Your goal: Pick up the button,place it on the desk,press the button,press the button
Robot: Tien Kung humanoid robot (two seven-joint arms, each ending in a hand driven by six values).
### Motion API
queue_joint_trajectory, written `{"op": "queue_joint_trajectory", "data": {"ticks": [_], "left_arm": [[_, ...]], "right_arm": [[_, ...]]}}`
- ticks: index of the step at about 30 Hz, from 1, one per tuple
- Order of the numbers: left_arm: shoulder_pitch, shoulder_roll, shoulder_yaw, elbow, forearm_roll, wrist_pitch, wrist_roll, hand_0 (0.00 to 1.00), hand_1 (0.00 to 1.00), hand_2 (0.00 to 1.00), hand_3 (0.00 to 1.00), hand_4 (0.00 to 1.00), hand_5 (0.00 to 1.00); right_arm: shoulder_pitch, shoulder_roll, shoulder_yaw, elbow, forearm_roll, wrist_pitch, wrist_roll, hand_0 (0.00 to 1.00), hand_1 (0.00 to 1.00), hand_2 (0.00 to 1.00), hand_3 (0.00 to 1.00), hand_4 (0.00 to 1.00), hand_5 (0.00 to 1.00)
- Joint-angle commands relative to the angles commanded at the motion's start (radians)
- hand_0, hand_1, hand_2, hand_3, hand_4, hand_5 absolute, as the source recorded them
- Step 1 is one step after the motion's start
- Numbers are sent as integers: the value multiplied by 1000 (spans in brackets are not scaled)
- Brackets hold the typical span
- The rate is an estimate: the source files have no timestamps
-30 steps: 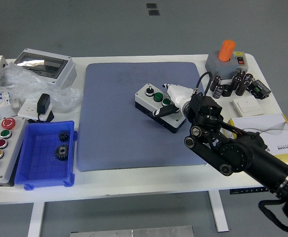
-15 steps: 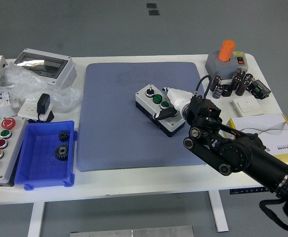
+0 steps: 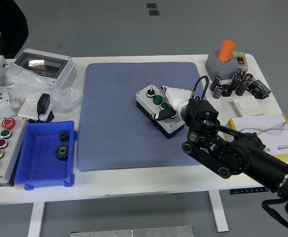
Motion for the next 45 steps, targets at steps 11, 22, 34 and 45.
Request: {"op": "queue_joint_trajectory", "data": {"ticks": [11, 22, 34, 45], "left_arm": [[2, 0, -2, 0, -2, -4, -6, 600, 582, 559, 643, 708, 339], [2, 1, 1, 0, -9, -1, -9, 600, 583, 560, 644, 710, 338], [-1, 3, 3, 0, -12, -1, -12, 599, 582, 561, 644, 711, 340], [-4, 8, 8, 0, -13, -1, -11, 599, 582, 561, 645, 716, 346]], "right_arm": [[8, -14, -41, 18, -10, -1, 0, 122, 406, 379, 499, 525, 2], [94, -90, -151, 81, -12, -3, 30, 127, 410, 368, 465, 491, 2], [248, -170, -376, 95, 56, -193, 271, 138, 395, 378, 485, 339, 2], [282, -208, -552, 90, 26, -346, 458, 359, 490, 384, 476, 259, 2]]}}
